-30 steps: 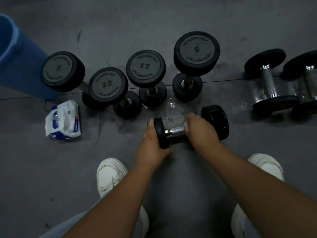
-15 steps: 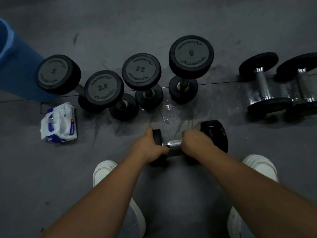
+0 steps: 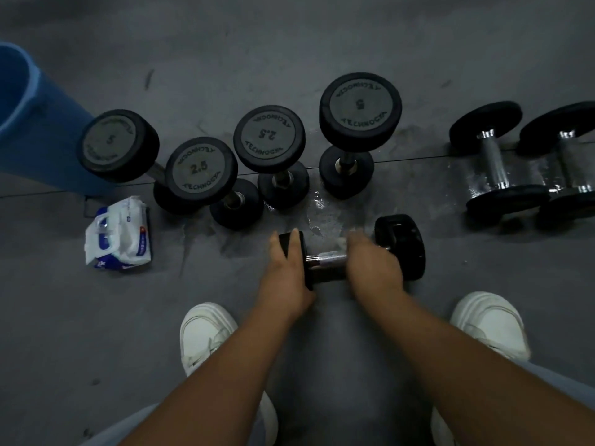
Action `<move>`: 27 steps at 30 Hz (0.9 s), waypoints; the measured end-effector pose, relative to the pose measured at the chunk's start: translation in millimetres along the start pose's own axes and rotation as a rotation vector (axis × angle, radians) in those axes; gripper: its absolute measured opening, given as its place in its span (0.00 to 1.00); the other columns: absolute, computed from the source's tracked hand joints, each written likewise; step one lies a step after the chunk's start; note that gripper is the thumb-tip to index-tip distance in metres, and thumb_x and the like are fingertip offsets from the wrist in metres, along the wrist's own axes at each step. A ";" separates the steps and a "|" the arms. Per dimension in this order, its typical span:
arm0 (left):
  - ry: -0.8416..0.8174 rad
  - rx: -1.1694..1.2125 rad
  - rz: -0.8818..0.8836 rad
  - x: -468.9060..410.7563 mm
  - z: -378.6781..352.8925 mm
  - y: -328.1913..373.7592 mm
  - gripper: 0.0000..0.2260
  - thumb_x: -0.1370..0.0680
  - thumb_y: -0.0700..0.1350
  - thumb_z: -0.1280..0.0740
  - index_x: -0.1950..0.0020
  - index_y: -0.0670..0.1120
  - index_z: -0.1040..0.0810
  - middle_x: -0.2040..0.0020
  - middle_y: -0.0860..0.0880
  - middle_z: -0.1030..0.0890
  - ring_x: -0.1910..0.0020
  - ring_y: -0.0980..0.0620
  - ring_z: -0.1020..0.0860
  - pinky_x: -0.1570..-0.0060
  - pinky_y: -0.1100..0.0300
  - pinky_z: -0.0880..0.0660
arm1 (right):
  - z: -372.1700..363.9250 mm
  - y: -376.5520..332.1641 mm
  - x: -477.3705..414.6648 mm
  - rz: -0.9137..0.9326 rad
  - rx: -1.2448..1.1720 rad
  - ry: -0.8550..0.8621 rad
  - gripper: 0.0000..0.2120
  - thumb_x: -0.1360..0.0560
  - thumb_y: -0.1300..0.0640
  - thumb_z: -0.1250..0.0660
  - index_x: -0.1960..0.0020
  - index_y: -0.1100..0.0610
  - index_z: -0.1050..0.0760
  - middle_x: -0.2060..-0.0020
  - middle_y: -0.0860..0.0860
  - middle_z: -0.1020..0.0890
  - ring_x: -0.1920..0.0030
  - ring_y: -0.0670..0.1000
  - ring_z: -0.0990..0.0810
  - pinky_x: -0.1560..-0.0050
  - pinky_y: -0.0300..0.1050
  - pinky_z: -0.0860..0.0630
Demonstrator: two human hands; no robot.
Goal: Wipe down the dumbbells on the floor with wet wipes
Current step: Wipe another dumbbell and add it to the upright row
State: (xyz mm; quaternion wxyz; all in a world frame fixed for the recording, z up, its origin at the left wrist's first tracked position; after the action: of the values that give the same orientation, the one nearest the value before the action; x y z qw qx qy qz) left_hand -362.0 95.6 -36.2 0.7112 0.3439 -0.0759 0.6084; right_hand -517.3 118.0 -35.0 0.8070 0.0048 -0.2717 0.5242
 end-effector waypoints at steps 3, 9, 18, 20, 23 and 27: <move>0.018 0.029 -0.037 -8.4 7.4 3.1 0.48 0.33 0.45 0.23 0.21 0.51 0.51 0.22 0.44 0.56 0.35 0.37 0.27 0.37 0.48 0.27 | -10.7 -40.0 18.5 0.186 0.009 -0.083 0.11 0.20 0.60 0.46 0.39 0.56 0.32 0.45 0.57 0.21 0.47 0.60 0.19 0.51 0.51 0.24; 0.074 0.261 -0.081 -16.2 17.0 -17.0 0.49 0.38 0.42 0.20 0.23 0.49 0.42 0.21 0.45 0.49 0.27 0.49 0.36 0.32 0.64 0.39 | 3.4 2.6 -1.0 -0.006 -0.002 0.050 0.14 0.20 0.60 0.48 0.35 0.55 0.33 0.39 0.58 0.23 0.48 0.62 0.19 0.51 0.52 0.25; 0.135 0.435 -0.055 -11.7 -0.5 -18.3 0.49 0.32 0.42 0.23 0.20 0.52 0.52 0.24 0.46 0.37 0.27 0.50 0.35 0.27 0.56 0.37 | -8.0 -15.7 -8.3 0.184 0.126 -0.020 0.16 0.22 0.62 0.45 0.36 0.56 0.33 0.37 0.54 0.28 0.47 0.59 0.19 0.54 0.50 0.24; 0.105 0.421 -0.042 -12.2 -0.7 -17.3 0.54 0.36 0.43 0.20 0.21 0.55 0.52 0.27 0.48 0.33 0.31 0.51 0.31 0.31 0.54 0.32 | -5.6 -15.9 -12.0 0.204 0.121 -0.071 0.17 0.23 0.62 0.43 0.35 0.54 0.34 0.38 0.55 0.27 0.44 0.60 0.21 0.51 0.52 0.25; 0.127 0.352 0.014 -12.5 5.6 -14.8 0.50 0.36 0.44 0.23 0.23 0.58 0.50 0.37 0.51 0.23 0.41 0.50 0.23 0.45 0.58 0.26 | -1.0 -6.6 -24.4 0.148 0.201 -0.079 0.18 0.23 0.62 0.41 0.35 0.55 0.36 0.39 0.56 0.27 0.43 0.60 0.22 0.51 0.52 0.25; 0.095 0.216 0.088 -9.6 14.7 -14.6 0.47 0.34 0.49 0.25 0.24 0.62 0.50 0.42 0.48 0.20 0.44 0.44 0.21 0.50 0.56 0.25 | 4.6 -14.7 -38.9 0.219 0.271 -0.274 0.17 0.26 0.60 0.37 0.38 0.57 0.32 0.43 0.58 0.22 0.44 0.60 0.21 0.49 0.47 0.25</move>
State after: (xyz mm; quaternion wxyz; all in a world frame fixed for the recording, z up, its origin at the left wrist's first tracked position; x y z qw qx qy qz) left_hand -346.4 78.9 -36.0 0.6456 0.3857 0.0087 0.6591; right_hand -518.6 77.2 -44.3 0.6930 0.1547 -0.3048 0.6347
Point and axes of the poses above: each hand's wrist, its own x-axis away from the middle knuckle, its own z-axis out of the back of the hand, y = z × x, the point moved 5 cm from there along -x, towards the middle knuckle
